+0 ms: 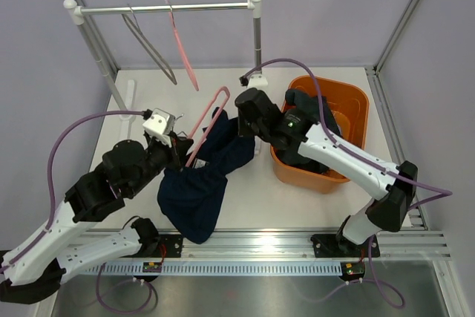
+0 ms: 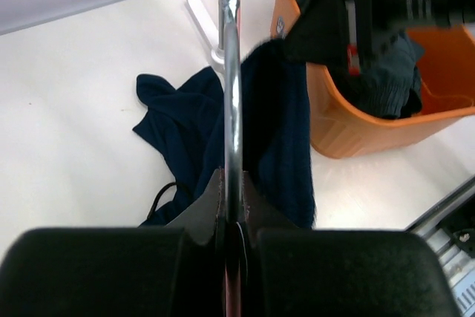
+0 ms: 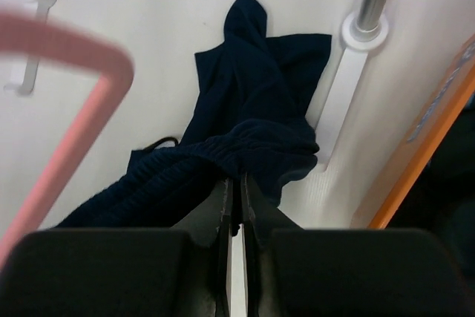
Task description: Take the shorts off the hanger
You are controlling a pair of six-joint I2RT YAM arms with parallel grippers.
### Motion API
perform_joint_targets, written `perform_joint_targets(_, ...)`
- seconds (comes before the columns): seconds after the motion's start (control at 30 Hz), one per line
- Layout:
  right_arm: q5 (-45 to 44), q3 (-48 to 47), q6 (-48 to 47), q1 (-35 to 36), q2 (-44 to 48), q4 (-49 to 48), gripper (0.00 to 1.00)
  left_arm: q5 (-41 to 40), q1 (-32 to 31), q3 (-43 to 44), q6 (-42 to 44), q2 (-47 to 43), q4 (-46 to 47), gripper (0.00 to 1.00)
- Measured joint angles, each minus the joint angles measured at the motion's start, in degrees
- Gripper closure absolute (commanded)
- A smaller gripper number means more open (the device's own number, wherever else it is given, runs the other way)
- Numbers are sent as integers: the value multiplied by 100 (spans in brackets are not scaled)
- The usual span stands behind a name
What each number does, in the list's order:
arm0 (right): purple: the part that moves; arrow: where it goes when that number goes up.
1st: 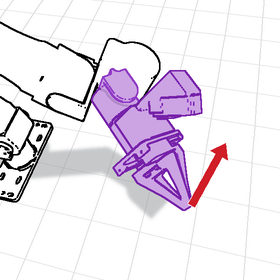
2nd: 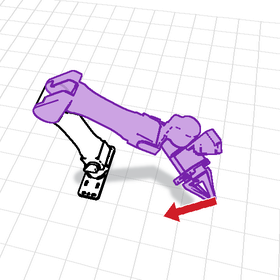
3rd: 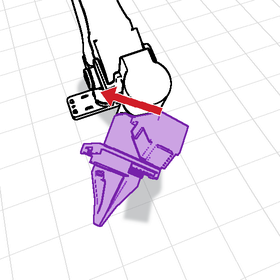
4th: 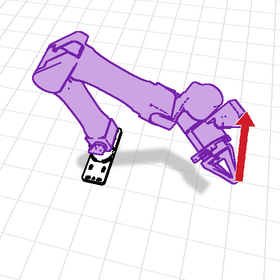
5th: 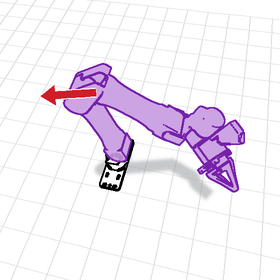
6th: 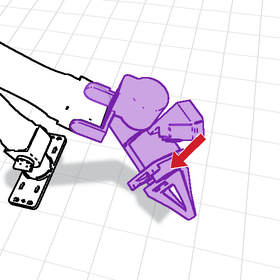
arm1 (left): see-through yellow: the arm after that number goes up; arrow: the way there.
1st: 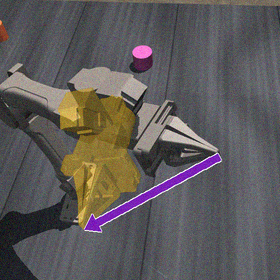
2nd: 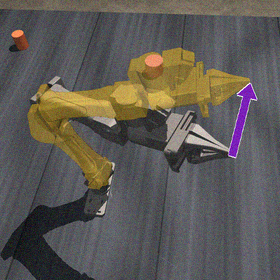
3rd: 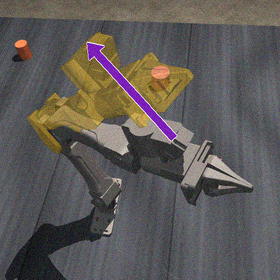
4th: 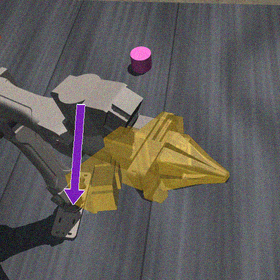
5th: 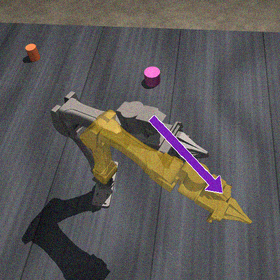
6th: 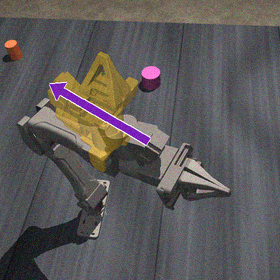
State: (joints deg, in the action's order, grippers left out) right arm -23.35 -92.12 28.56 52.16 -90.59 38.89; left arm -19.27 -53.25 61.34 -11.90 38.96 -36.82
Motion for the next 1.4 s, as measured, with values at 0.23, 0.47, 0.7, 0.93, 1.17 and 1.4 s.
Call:
perform_joint_targets(0.23,-225,120,11,1290,328,37,100,-264,0,105,-70,299,282,100)
perform_joint_targets(0.47,-623,-529,-181,2852,341,306,100,-605,0,339,-114,728,544,100)
perform_joint_targets(0.7,-772,-975,-544,3681,306,479,100,-892,0,638,-39,903,949,100)
perform_joint_targets(0.93,-879,-1552,-798,4192,-42,734,100,-1204,0,1115,308,1440,1283,100)
perform_joint_targets(1.17,-1005,-1777,-909,4374,-66,1005,100,-1700,0,1346,828,1869,1808,100)
perform_joint_targets(1.4,-1333,-2531,-944,4774,-173,1543,100,-2111,72,1593,1508,2498,2463,100)
